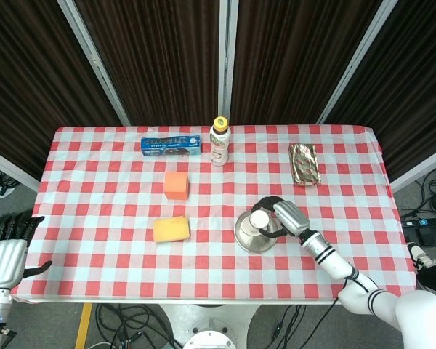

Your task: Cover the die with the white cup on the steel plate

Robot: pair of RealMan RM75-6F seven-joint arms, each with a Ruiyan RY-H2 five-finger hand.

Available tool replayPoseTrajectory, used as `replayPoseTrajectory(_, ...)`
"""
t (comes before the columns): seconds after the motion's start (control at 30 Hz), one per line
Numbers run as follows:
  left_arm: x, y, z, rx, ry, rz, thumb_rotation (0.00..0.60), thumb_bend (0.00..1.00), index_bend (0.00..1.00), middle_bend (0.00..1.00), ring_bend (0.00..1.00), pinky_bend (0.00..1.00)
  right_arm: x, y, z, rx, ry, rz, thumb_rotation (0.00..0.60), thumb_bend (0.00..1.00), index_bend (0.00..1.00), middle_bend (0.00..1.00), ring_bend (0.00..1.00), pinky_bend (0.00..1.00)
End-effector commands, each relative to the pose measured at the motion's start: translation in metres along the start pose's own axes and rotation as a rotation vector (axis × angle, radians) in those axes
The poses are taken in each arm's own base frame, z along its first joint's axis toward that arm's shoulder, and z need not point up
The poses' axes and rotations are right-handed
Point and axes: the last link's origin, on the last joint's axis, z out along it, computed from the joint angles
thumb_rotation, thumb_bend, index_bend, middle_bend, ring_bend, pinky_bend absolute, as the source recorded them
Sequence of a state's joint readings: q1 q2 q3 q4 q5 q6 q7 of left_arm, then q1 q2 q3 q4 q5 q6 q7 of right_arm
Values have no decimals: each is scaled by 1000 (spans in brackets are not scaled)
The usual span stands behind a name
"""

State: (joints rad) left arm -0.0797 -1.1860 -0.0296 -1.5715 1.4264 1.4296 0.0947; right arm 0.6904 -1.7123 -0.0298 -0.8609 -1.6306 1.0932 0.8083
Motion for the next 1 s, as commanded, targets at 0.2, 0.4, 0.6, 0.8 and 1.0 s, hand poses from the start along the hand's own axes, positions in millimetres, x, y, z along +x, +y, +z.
replayPoseTrajectory(0.2, -1, 1, 1, -5, -3, 2, 600, 0, 133, 154, 11, 41, -11, -7, -9, 43, -54, -25, 600, 311, 514, 406, 201, 177)
replayPoseTrajectory(0.4, -2, -1, -1, 1, -6, -3, 600, 0, 133, 154, 10, 41, -6, -3, -3, 11, -3, -25, 600, 308, 514, 404, 201, 176)
replayPoseTrajectory(0.6, -2, -1, 0, 1, -4, -4, 600, 0, 133, 154, 11, 41, -14, -12, -13, 66, -68, -49, 600, 318, 514, 408, 201, 173)
replayPoseTrajectory(0.8, -2, -1, -1, -1, -3, -3, 600, 0, 133, 154, 11, 41, -4, 1, -1, -18, 8, -41, 600, 320, 514, 397, 201, 173)
replayPoseTrajectory(1.0, -1, 0, 2, -4, -2, -1, 600, 0, 133, 154, 11, 41, -16, -15, -14, 64, -56, -44, 600, 323, 514, 400, 201, 173)
